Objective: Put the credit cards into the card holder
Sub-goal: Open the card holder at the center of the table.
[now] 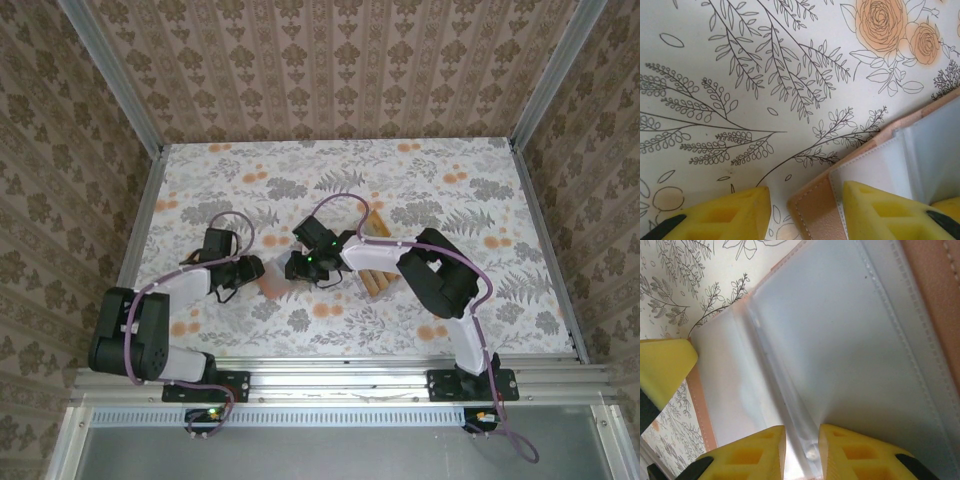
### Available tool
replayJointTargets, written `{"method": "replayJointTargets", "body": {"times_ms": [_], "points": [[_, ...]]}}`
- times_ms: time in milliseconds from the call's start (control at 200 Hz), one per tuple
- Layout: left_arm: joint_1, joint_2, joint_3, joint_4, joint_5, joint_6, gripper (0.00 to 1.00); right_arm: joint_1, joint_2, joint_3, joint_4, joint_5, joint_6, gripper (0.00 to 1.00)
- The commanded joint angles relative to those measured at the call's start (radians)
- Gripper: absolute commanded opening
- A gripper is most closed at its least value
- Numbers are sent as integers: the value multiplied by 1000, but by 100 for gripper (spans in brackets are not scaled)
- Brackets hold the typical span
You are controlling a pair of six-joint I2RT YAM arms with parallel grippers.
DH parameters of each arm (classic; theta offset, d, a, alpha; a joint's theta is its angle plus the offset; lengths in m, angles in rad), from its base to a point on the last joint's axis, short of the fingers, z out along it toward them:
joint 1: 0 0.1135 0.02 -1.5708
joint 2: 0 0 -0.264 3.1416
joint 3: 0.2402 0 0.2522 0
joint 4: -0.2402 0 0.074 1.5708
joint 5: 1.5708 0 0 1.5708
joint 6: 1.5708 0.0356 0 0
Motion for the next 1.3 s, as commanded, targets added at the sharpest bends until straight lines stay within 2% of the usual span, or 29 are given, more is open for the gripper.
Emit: {"method": "replayJointTargets", "body": {"times_ms": [0, 255, 400, 735, 900, 1070, 1295], "points": [[-15, 70, 36, 73, 11, 31, 45, 0, -31, -16, -17, 5, 14, 26], [-15, 94, 116, 28, 31, 68, 46, 11, -13, 35, -34, -2, 9, 24], [-16, 47, 147, -26, 38, 81, 51, 36, 3, 50, -24, -4, 26, 19], [-14, -47, 209, -167, 7, 121, 63, 75, 56, 87, 15, 14, 114, 16], [-28, -130, 162, -223, -27, 84, 63, 76, 78, 93, 38, 28, 163, 15], [-58, -201, 56, -203, -73, 28, 60, 76, 84, 84, 63, 30, 192, 15], [-76, -167, -25, -135, -100, -3, 53, 75, 71, 68, 72, 34, 195, 15]]}}
